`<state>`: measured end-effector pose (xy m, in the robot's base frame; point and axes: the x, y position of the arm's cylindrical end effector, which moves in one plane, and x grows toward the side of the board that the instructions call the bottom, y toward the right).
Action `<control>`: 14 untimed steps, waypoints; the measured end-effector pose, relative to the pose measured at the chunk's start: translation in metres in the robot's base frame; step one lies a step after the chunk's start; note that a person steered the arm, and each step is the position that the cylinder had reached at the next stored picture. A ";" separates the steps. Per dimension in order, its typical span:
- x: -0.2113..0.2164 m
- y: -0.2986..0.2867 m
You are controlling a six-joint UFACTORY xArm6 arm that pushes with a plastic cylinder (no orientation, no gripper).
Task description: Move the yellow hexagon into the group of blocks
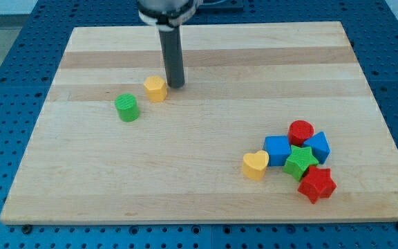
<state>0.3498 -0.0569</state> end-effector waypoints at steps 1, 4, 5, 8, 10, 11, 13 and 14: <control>-0.029 0.018; 0.039 0.019; 0.042 0.022; 0.079 -0.054; 0.121 0.055; 0.103 -0.006; 0.073 0.089; 0.068 0.105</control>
<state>0.4175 0.0486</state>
